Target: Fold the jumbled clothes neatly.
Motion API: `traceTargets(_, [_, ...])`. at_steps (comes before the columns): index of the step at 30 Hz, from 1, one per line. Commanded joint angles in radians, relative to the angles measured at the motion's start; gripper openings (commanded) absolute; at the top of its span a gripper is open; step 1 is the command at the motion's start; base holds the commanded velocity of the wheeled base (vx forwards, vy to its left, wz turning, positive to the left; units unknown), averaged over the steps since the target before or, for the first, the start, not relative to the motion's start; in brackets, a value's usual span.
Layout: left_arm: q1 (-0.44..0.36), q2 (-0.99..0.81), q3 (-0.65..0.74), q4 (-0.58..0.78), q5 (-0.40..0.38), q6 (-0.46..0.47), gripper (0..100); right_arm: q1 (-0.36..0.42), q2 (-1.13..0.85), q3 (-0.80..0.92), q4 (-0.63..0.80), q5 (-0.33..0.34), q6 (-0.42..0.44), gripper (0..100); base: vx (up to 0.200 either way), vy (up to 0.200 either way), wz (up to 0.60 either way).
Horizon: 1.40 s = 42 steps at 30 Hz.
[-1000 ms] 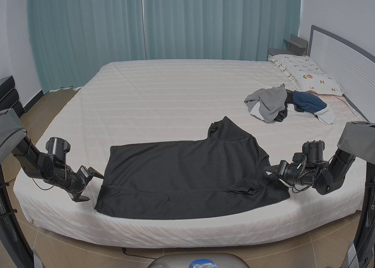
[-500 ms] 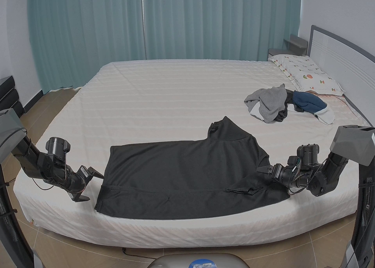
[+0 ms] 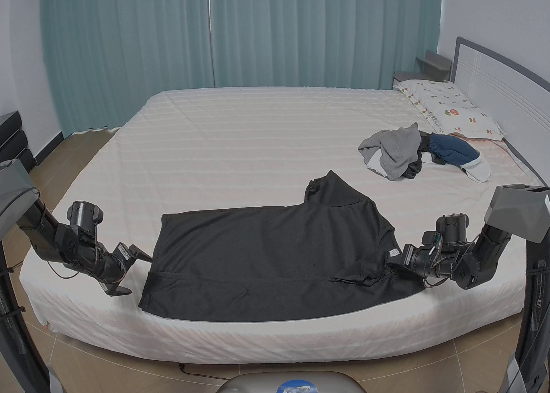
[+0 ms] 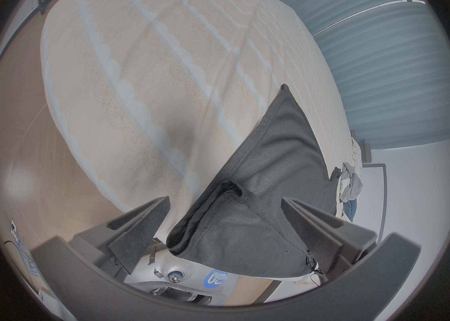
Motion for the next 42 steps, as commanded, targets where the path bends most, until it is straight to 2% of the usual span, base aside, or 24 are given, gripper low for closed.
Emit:
traceTargets(1, [0.000,0.000,0.000,-0.001,0.000,0.000,100,-0.002,-0.034,0.012,0.003,0.003,0.005,0,0.000,0.000,0.00])
traceTargets(11, [0.000,-0.002,0.005,-0.001,0.000,0.000,100,0.013,-0.156,0.096,0.023,0.005,0.027,0,0.000,0.000,0.00])
traceTargets(37, [0.000,-0.003,0.005,-0.001,0.000,0.000,100,-0.016,-0.113,0.079,0.023,-0.004,0.036,0,0.000,0.000,0.00])
traceTargets(38, [0.000,-0.003,0.005,-0.001,0.000,0.000,100,-0.016,-0.113,0.079,0.023,-0.004,0.037,100,0.000,0.000,0.00])
traceTargets(42, [0.000,-0.003,0.005,-0.001,0.000,0.000,100,-0.014,-0.138,0.087,0.020,-0.006,0.040,100,0.000,0.000,0.00])
